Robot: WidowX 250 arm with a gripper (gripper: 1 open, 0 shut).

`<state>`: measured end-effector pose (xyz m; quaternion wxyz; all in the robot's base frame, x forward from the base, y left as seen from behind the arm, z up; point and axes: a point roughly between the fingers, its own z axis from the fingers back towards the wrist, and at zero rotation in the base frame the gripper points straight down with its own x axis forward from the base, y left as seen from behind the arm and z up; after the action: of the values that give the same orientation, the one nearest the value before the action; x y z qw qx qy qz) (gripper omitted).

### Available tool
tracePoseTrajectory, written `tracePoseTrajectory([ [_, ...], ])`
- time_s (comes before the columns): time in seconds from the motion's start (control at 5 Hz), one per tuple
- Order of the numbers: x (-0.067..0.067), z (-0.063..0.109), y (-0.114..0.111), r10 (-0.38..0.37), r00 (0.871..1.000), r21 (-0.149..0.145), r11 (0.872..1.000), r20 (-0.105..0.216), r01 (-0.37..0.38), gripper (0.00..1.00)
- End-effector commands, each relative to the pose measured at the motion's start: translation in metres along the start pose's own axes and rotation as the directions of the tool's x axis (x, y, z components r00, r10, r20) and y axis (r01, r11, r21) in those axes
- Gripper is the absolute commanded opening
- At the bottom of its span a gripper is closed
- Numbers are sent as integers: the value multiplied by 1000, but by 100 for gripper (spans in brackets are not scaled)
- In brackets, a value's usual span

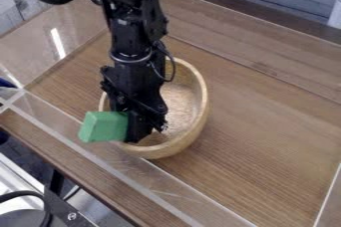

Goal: Put the green block in the brown bowl

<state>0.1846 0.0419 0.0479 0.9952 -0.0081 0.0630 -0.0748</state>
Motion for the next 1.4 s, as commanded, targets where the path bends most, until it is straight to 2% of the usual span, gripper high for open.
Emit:
tracePoseTrajectory([
  [0.0, 9, 4, 8, 21, 998, -1, 1000, 51, -21, 0],
  [0.4, 8, -6, 12, 38, 998, 25, 999, 56, -39, 0],
  [0.8, 7, 6, 4, 2, 998, 6, 1000, 66, -2, 0],
  [1.2, 8, 6, 3, 31, 993, 6, 999, 116, -32, 0],
])
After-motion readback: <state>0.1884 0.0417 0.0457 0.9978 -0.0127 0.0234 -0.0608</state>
